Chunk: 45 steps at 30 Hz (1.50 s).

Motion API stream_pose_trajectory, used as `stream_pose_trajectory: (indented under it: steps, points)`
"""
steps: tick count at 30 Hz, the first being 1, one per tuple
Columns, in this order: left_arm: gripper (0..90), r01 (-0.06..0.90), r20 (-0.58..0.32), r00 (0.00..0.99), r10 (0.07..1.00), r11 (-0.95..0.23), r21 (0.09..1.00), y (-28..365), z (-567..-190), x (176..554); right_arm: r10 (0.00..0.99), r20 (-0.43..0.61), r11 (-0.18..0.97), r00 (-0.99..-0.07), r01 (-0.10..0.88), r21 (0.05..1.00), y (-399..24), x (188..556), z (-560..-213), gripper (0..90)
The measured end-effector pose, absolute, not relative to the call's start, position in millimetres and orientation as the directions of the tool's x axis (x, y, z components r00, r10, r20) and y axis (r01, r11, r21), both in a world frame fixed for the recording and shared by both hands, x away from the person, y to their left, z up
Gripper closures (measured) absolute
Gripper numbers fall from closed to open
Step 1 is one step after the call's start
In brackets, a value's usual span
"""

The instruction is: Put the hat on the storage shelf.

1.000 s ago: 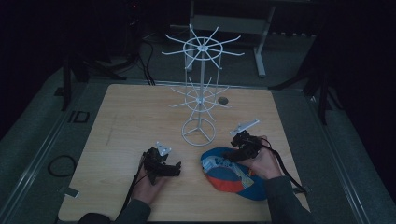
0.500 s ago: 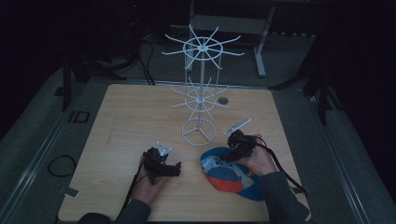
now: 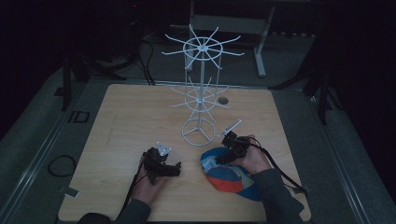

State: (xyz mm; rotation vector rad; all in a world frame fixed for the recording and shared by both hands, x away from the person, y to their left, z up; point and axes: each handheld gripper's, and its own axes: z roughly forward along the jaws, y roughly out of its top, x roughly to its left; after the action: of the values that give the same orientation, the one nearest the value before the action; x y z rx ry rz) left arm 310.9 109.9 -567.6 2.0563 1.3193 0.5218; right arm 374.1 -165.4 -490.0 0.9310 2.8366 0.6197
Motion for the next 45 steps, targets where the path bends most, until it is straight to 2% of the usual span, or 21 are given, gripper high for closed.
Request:
stream_pose_trajectory:
  steps: [7, 13, 17, 45]
  points:
    - [2.6, 0.657, -0.006, 0.420, 0.907, -0.300, 0.692, 110.0, -567.5, 310.9, 0.564, 0.022, 0.765, -0.825, 0.532, 0.363, -160.4, 374.1, -499.4, 39.4]
    - [2.6, 0.657, -0.006, 0.421, 0.907, -0.300, 0.692, 110.0, -567.5, 310.9, 0.540, 0.007, 0.787, -0.841, 0.509, 0.349, -160.0, 370.6, -500.9, 67.1]
    - [2.6, 0.657, -0.007, 0.420, 0.908, -0.299, 0.692, 109.9, -567.6, 310.9, 0.531, 0.012, 0.791, -0.847, 0.500, 0.353, -161.9, 368.6, -498.1, 81.8]
    - [2.6, 0.657, -0.010, 0.418, 0.908, -0.294, 0.694, 109.6, -567.7, 310.9, 0.551, 0.057, 0.668, -0.832, 0.481, 0.568, -200.9, 344.3, -441.1, 84.2]
